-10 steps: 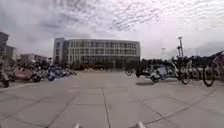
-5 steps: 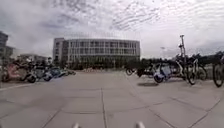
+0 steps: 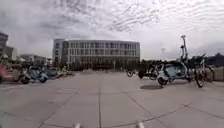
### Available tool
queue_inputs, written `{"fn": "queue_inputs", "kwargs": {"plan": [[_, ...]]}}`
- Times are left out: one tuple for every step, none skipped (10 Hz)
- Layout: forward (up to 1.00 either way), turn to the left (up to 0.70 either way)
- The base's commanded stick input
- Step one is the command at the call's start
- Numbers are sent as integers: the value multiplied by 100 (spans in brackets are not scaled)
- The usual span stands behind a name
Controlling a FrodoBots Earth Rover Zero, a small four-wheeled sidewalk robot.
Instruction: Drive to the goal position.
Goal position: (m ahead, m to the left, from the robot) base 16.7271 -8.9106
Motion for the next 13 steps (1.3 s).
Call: {"fn": "queue_inputs", "kwargs": {"plan": [[70, 3], [70, 5], [70, 10], [70, 10], [70, 10], [70, 10], [70, 10], [70, 8], [70, 5], [70, 0], [70, 0], [70, 0], [70, 0]]}}
